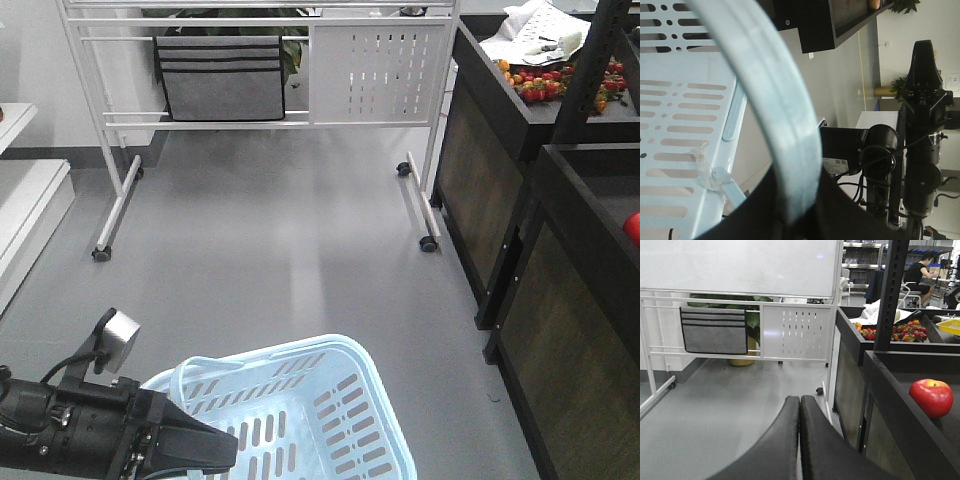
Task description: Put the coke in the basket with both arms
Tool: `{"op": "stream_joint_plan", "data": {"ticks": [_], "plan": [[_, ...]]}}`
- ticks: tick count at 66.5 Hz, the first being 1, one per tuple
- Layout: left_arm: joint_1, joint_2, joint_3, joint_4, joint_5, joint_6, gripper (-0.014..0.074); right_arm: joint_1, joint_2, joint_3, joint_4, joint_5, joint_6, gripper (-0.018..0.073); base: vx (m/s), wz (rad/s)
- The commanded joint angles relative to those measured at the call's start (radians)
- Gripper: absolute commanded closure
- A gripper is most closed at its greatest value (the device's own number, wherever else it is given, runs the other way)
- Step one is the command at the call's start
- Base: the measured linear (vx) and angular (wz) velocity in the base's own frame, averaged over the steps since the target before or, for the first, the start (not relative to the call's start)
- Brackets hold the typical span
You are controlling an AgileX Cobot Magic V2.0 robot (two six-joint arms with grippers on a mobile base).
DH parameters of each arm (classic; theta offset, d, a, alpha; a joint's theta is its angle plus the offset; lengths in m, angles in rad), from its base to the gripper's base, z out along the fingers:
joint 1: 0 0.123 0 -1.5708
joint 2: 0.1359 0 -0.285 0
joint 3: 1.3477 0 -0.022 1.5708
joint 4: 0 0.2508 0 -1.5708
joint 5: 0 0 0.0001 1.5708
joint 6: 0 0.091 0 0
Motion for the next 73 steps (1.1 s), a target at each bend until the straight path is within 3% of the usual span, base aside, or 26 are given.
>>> {"op": "stream_joint_plan", "data": {"ticks": [1, 73], "plan": [[-0.004, -0.029, -0.017, -0.071, 0.071, 0.008, 0.0603, -0.006, -0.013, 0.008, -0.004, -0.072, -0.001, 0.0569, 0.17, -0.02], [-0.004, -0.029, -0.017, -0.071, 0.071, 0.008, 0.0603, -0.006, -0.013, 0.008, -0.004, -0.072, -0.001, 0.0569, 0.15, -0.04]]}}
